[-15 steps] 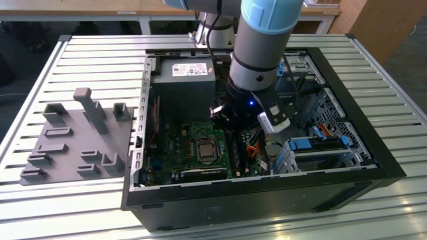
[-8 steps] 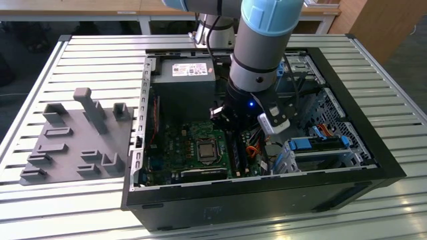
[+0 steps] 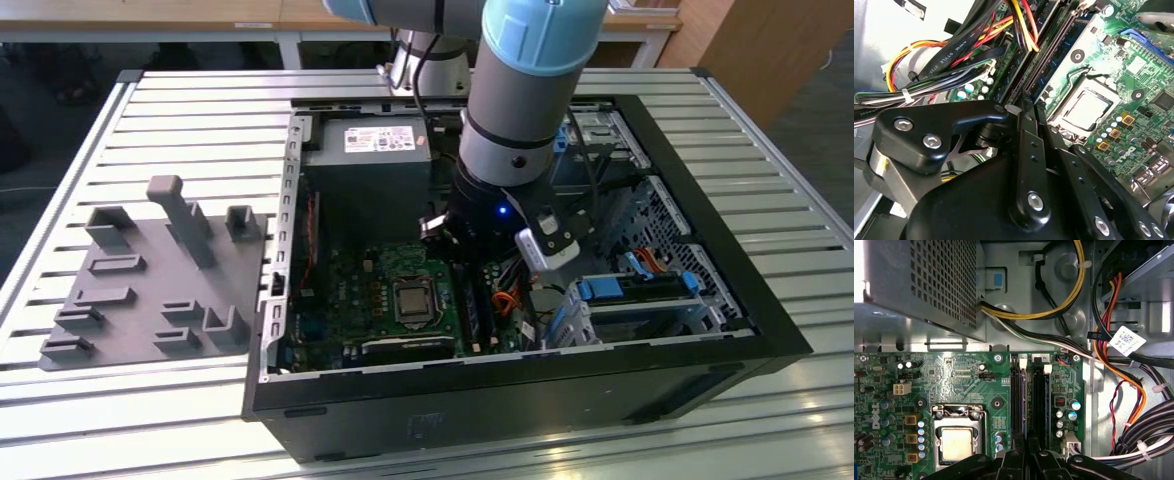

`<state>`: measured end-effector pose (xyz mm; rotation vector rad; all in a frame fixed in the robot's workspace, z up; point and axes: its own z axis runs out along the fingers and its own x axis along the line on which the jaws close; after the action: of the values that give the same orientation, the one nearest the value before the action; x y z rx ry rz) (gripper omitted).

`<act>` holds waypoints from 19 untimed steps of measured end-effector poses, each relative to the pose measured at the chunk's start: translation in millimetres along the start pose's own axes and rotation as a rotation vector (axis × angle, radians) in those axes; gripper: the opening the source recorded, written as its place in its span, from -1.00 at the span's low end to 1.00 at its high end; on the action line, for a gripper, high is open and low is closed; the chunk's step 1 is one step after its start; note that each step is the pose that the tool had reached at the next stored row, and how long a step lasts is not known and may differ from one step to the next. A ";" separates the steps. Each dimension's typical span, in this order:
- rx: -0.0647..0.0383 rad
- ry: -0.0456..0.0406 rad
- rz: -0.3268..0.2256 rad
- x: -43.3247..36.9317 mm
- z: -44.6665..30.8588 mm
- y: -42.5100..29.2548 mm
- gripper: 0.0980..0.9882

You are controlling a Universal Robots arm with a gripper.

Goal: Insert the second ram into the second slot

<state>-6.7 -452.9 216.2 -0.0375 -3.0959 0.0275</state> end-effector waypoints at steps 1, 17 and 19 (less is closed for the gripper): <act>0.001 0.0000 0.000 0.0 0.0 -0.1 -0.91; 0.007 -0.0003 0.000 0.1 -1.8 -0.1 -0.91; 0.007 -0.0002 0.000 0.1 -1.9 -0.1 -0.91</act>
<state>-6.7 -453.0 218.1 -0.0377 -3.0959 0.0380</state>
